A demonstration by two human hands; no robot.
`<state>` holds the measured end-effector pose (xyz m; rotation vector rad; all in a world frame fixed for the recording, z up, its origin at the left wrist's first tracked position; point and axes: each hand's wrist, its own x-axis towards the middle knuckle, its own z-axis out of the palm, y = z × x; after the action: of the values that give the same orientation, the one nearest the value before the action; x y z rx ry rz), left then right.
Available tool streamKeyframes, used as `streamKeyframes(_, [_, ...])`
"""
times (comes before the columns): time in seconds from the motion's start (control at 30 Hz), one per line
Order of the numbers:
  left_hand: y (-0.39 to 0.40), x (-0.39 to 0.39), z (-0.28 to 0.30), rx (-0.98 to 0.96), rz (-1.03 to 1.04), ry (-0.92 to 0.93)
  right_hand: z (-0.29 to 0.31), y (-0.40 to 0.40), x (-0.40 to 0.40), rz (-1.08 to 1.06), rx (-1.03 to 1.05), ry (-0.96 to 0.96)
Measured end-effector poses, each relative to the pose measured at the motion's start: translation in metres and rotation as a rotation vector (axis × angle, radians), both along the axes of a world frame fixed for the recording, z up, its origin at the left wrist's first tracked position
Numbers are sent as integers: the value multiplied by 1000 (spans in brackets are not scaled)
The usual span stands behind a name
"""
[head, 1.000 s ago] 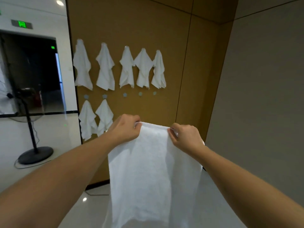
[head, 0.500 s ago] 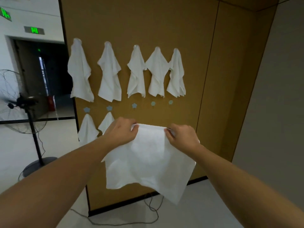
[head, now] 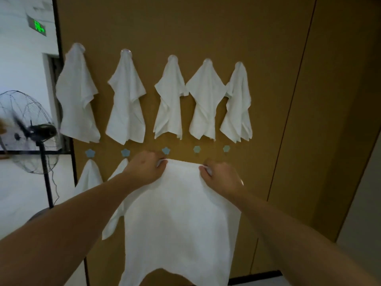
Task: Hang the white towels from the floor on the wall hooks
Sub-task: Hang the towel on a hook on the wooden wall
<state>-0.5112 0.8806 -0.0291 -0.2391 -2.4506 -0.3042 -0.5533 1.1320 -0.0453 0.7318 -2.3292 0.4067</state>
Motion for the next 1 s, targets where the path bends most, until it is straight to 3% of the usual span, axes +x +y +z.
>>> streamKeyframes(0.2, [6,-68,-3,-30,-7,120,-4,-4,-95,243,-7,171])
streamKeyframes(0.3, [-8,-104,-18,-134,-22,90,-19,-18,-138,293,46,227])
streamKeyframes(0.47, [-49,-171,-59,-217,10,3,-49,-58,-207,264,215,261])
streamKeyframes(0.7, [-104,-272,-93,-205,110,-25,-69,-126,-302,104,275,215])
streamKeyframes(0.8, [-125,-318,-101,-154,175,-62,-74,-158,-344,62,208,172])
streamKeyframes(0.87, [-133,-337,-113,-222,172,-60,-89,-172,-364,40,141,108])
streamKeyframes(1.0, [-142,-351,-157,-158,110,-98,-142,-194,-383,127,-59,3])
